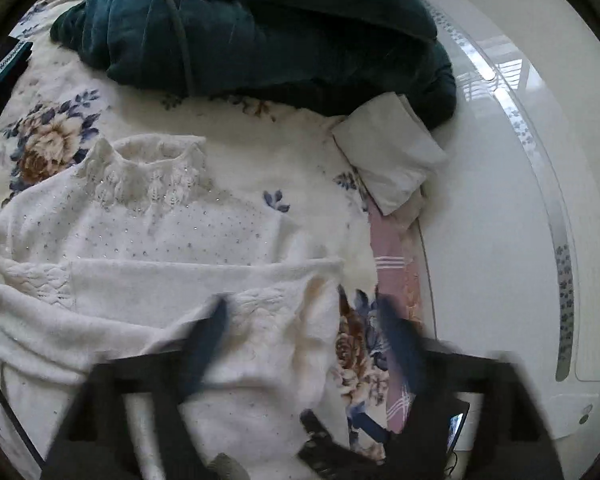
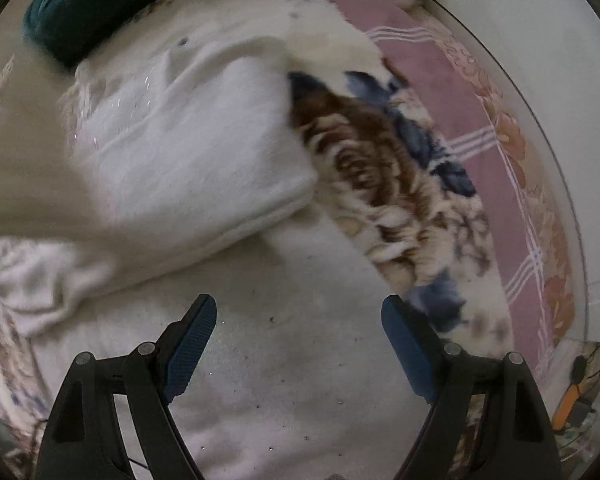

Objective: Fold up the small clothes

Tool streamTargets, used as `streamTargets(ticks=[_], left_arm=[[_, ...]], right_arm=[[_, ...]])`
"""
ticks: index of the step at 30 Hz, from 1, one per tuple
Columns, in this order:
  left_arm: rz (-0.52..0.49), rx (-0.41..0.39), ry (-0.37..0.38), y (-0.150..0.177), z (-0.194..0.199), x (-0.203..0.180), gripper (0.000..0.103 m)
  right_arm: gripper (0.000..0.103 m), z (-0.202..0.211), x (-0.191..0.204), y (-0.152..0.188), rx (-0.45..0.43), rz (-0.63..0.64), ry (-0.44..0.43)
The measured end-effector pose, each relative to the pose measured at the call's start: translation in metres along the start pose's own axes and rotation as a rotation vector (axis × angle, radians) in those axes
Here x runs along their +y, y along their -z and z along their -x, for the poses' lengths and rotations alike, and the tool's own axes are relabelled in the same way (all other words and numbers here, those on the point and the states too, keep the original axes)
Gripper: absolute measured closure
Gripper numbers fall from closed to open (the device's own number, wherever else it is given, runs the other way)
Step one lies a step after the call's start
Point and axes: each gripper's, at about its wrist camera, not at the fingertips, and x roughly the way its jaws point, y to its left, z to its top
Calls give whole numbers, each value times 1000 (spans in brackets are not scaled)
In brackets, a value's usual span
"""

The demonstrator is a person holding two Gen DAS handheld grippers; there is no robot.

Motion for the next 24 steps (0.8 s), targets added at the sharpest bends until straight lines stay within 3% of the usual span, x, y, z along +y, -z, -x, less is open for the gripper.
streamTargets(ticks=[3, 6, 9, 12, 15, 16, 17, 19, 22, 24], left_arm=[[9, -49, -45, 7, 26, 15, 12], [42, -125, -223, 17, 66, 63, 9], [112, -149, -417, 32, 93, 131, 9], [209, -82, -570, 54, 102, 204, 9], [293, -55, -638, 71, 105, 246, 9], [323, -58, -660, 75, 106, 258, 9], [346, -63, -670, 79, 107, 267, 9], [384, -66, -666, 82, 104, 278, 9], [409, -72, -650, 80, 96, 285, 9], [398, -71, -643, 76, 91, 282, 9]], right_arm=[[17, 14, -14, -10, -14, -55, -77], [17, 29, -12, -22, -41, -87, -184], [17, 31, 0, -42, -52, -115, -261], [17, 12, 13, -67, -73, -98, -212], [20, -14, 29, -91, -69, -25, -114], [34, -22, 33, -97, -60, 5, -93], [66, -30, 40, -100, -42, 43, -83], [96, -40, 54, -103, -17, 130, -52], [97, -14, 66, -99, -126, 209, -13], [97, 9, 54, -102, -205, 160, 13]])
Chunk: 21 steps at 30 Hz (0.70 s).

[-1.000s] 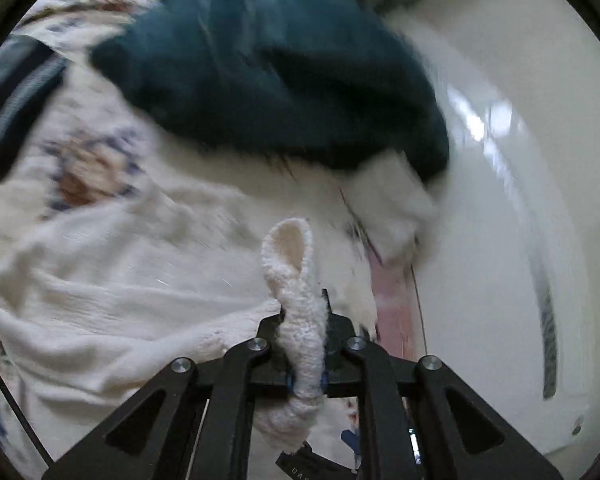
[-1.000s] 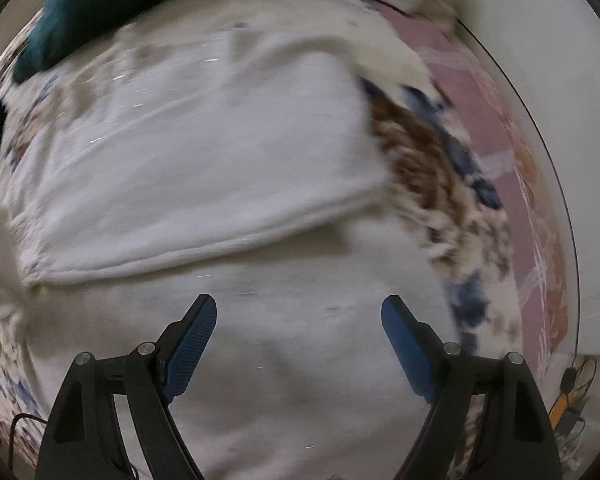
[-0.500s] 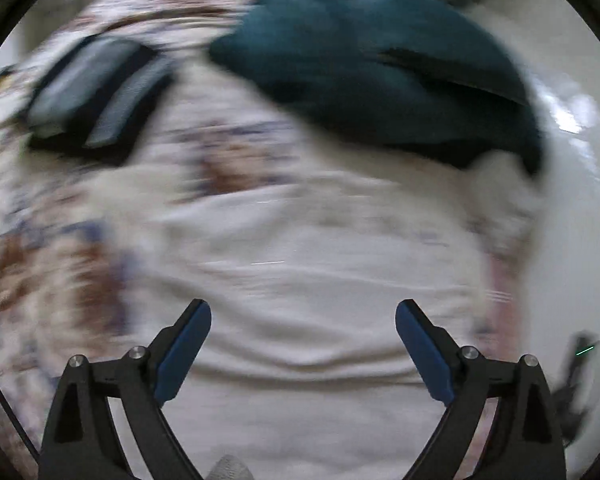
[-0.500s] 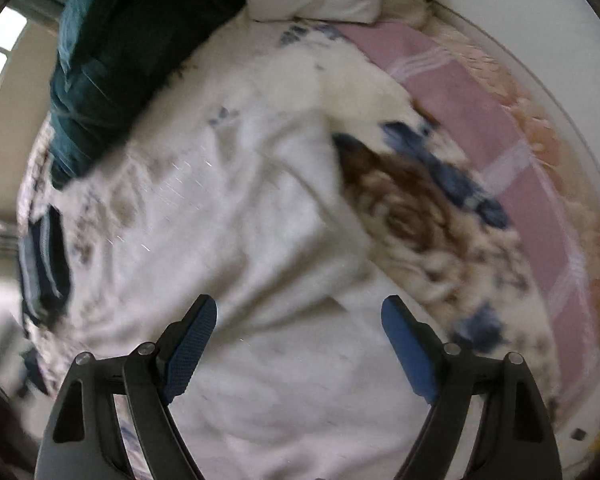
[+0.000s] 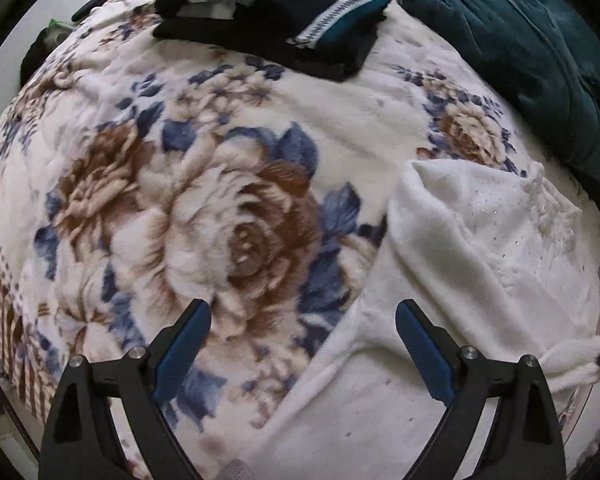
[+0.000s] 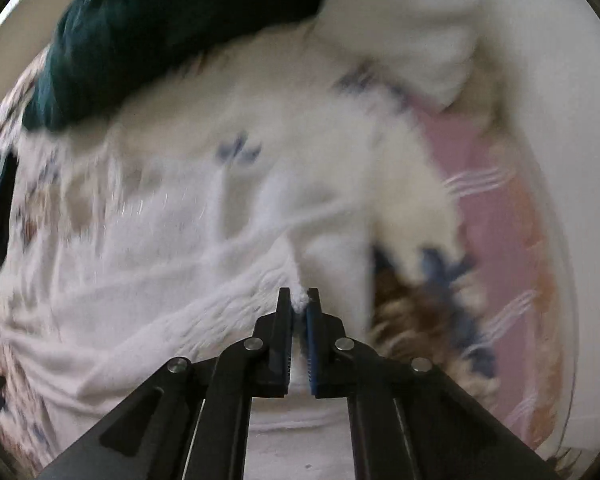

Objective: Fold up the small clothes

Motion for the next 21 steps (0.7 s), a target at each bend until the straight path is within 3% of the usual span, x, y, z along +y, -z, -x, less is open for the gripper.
streamTargets(ticks=[2, 4, 6, 8, 10, 12, 15, 18, 21], left_arm=[[-20, 1, 0, -4, -8, -8, 9], [-46, 8, -3, -10, -19, -18, 9], [-74, 23, -17, -13, -25, -27, 9], [-97, 38, -23, -14, -30, -34, 9], [-127, 36, -26, -13, -30, -42, 9], [-173, 39, -35, -11, -32, -52, 9], [-231, 47, -89, -9, -37, -64, 9], [-250, 57, -119, -11, -43, -68, 9], [-228, 76, -136, -22, -59, -68, 9]], right_arm=[[97, -1, -24, -5, 12, -80, 33], [93, -27, -34, -9, 139, -94, 41], [83, -39, -31, -9, 222, -57, 72], [65, -20, -20, -9, 166, -26, 112], [55, 4, -3, -3, 93, -22, 79], [50, 21, 28, 9, 80, 16, -37], [50, 5, 106, 41, 250, 203, -196], [50, -23, 176, 63, 329, 334, -236], [51, -49, 213, 54, 312, 315, -241]])
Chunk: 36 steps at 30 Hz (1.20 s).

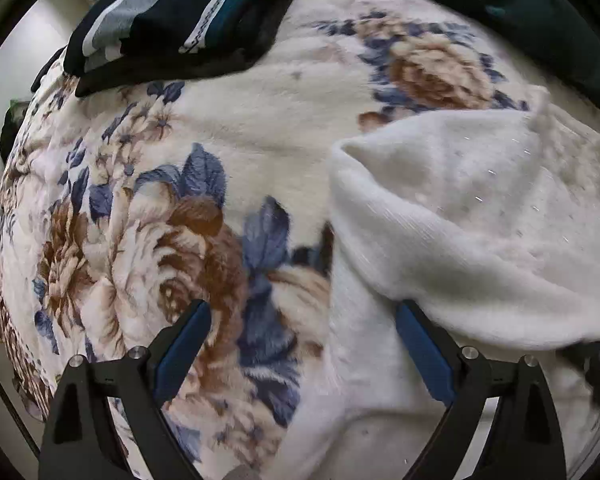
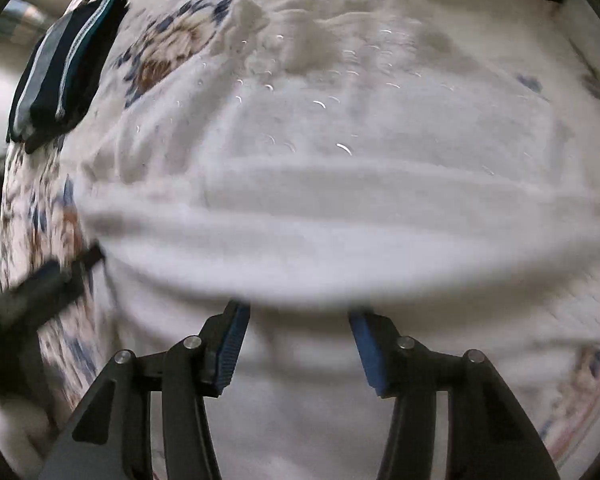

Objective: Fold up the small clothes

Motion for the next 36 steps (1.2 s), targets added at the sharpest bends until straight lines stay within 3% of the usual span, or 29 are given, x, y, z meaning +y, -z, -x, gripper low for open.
streamTargets(ticks=[4, 7, 10, 14, 16, 20, 22, 26, 28, 30, 33, 34, 36], left_arm=[[56, 4, 22, -19, -5, 12, 9], [106, -8, 55, -19, 1, 26, 9], [170, -8, 36, 0, 6, 48, 9], [276, 16, 30, 26, 0, 75, 9], [305, 35, 40, 32, -10, 82, 9], [316, 66, 62, 35, -30, 83, 9], [303, 69, 69, 33, -39, 85, 9], [289, 65, 86, 24, -45, 80, 9], [284, 73, 96, 18, -46, 79, 9], [281, 77, 102, 29, -40, 76, 9], [271, 84, 92, 37, -42, 76, 9], [270, 88, 88, 41, -44, 78, 9], [267, 100, 83, 44, -44, 79, 9]], right_arm=[[50, 10, -22, -39, -153, -185, 49], [50, 21, -33, -54, -137, -230, 3], [50, 41, -3, -53, -130, -91, -54], [50, 41, 76, -43, -75, 233, -122], [50, 23, 130, -37, -53, 458, -84], [50, -21, 186, -23, -2, 757, 49], [50, -37, 194, -40, -37, 755, 129], [50, -30, 153, -101, -98, 343, 135], [50, -18, 145, -110, -115, 275, 97], [50, -6, 154, -106, -107, 315, 6], [49, -3, 195, -80, -33, 559, -92], [49, -12, 211, -69, 21, 658, -75], [49, -29, 230, -57, 43, 773, 6]])
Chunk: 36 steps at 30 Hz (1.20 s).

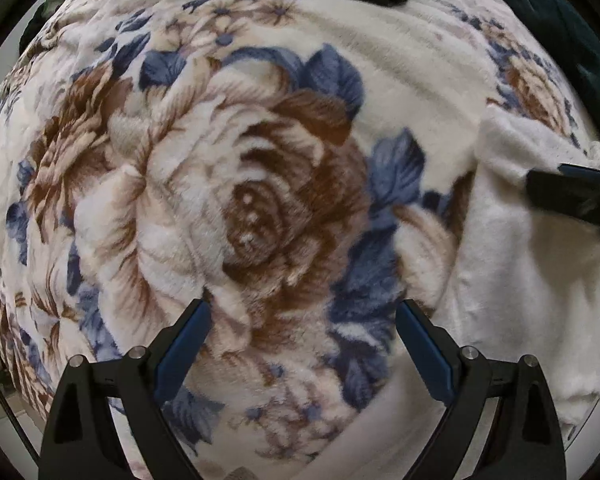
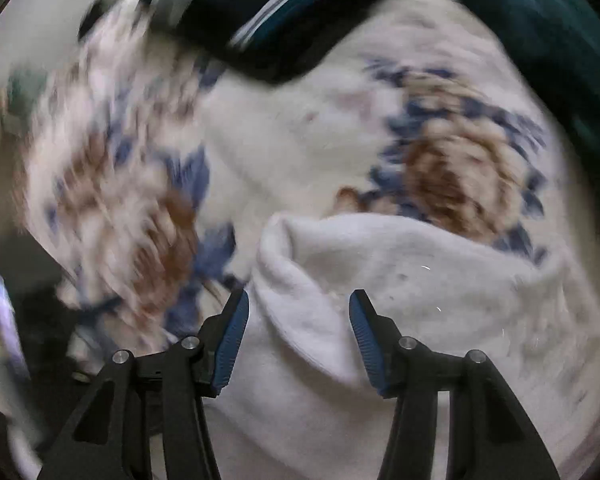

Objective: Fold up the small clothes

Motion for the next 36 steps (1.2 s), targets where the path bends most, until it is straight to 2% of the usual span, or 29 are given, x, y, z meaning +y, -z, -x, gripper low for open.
streamTargets(ticks=[2, 3, 6, 9, 10, 13, 16, 17, 18, 19, 21, 22, 23, 24, 26, 28, 29, 30, 31, 33, 34, 35, 36], left_arm=[[-4, 6, 0, 5, -2, 5, 9], [-4, 4, -1, 5, -2, 5, 9], [-10, -6, 4, 2, -6, 3, 9], [-15, -12, 14, -2, -1, 0, 9], [-15, -11, 21, -5, 1, -1, 9], [-23, -17, 28, -7, 6, -7, 9], [-35, -32, 30, -12, 10, -11, 9], [-41, -37, 26, -13, 10, -13, 9], [-52, -44, 17, -13, 9, -15, 9], [-58, -47, 10, -14, 8, -16, 9], [-62, -47, -1, -16, 7, -18, 9], [-60, -43, -3, -17, 6, -17, 9], [-58, -42, -3, -17, 6, -16, 9], [-56, -42, -4, -17, 5, -16, 9], [-58, -44, -7, -16, 4, -16, 9], [-57, -45, -4, -11, 4, -19, 9], [-57, -43, -1, -9, 5, -17, 9], [-56, -38, 2, -9, 4, -18, 9], [-54, -39, 4, -4, 6, -16, 9], [-52, -42, 5, -1, 7, -18, 9], [-50, -47, 2, -1, 7, -19, 9], [-48, -53, -2, -1, 8, -19, 9], [-44, -60, -10, 0, 8, -17, 9]], right_arm=[[49, -19, 5, -6, 18, 40, 98], [49, -24, -6, -11, 2, -17, 127], [49, -19, -63, -20, -72, -347, 78], [51, -1, -83, -13, -133, -468, 130], [51, 5, -86, -10, -147, -478, 126], [51, 23, -93, -1, -172, -516, -3], [50, 32, -74, -1, -150, -456, -155], [50, 25, -60, -1, -117, -398, -212], [50, 19, -46, -4, -86, -341, -232], [50, 13, -39, -8, -56, -283, -211], [50, -7, -11, -26, -28, -132, -69], [53, -15, -4, -35, -17, -86, -32], [75, -22, -1, -41, -8, -66, -5], [88, -29, -4, -48, -8, -84, -4], [103, -35, -27, -59, -30, -225, -59], [103, -33, -64, -59, -63, -440, -114], [103, -31, -85, -54, -73, -570, -184], [103, -31, -95, -51, -77, -630, -220], [103, -26, -105, -45, -88, -686, -269], [98, -11, -102, -41, -116, -643, -325], [82, -2, -88, -44, -118, -561, -295], [55, 5, -75, -47, -119, -474, -268], [45, 7, -55, -50, -106, -372, -239]])
